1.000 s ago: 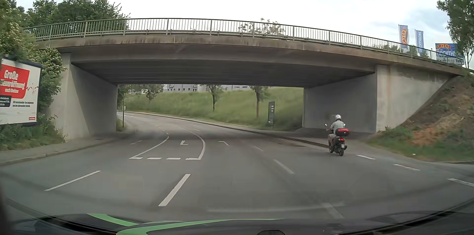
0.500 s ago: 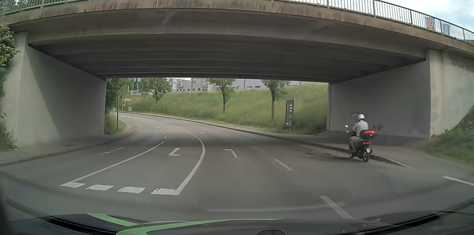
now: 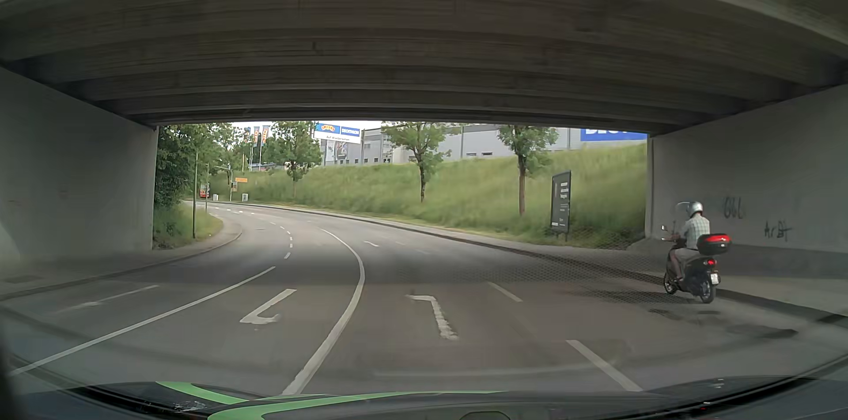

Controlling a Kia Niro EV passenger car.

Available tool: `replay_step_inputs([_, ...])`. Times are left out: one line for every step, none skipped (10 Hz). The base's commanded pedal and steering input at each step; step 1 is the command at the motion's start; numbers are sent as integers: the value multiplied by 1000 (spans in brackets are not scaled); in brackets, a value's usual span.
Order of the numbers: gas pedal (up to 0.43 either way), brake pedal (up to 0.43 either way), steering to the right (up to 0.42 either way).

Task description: Follow the waypoints while adhering to traffic rules and regulations

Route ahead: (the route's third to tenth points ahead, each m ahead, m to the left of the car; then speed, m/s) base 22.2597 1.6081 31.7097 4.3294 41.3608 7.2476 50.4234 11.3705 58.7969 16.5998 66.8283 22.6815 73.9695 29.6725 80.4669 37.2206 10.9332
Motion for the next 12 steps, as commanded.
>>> replay_step_inputs([67,0,-39])
replay_step_inputs([67,0,-39])
replay_step_inputs([67,0,-39])
replay_step_inputs([67,0,-39])
replay_step_inputs([67,0,-39])
replay_step_inputs([67,0,-39])
replay_step_inputs([79,0,-39])
replay_step_inputs([79,0,-39])
replay_step_inputs([79,0,-39])
replay_step_inputs([79,0,-39])
replay_step_inputs([79,0,-39])
replay_step_inputs([79,0,-39])
